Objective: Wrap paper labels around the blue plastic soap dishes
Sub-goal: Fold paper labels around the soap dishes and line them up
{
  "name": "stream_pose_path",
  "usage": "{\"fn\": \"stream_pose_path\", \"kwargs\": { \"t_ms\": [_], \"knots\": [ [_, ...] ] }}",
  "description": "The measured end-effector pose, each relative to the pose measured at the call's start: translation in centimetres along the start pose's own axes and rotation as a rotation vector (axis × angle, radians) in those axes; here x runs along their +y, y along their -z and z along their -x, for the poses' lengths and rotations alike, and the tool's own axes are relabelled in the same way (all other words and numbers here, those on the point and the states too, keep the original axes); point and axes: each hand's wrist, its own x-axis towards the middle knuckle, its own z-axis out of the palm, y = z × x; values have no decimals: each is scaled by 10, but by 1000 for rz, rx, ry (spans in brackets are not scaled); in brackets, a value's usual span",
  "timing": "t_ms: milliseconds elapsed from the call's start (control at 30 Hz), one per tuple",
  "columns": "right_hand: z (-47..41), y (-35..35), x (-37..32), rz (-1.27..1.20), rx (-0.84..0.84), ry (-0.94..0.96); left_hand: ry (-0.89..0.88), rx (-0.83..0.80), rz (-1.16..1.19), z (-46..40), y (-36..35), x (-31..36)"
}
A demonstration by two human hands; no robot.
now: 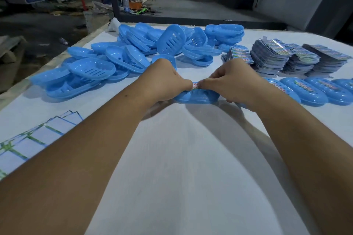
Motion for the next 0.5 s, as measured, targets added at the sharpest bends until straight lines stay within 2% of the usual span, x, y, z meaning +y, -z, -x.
{"fn": "stream_pose_path", "kwargs": {
  "t_ms": [500],
  "knots": [
    [-1,-2,-2,73,-22,6,-12,44,-64,-3,-3,-2]
  ]
}}
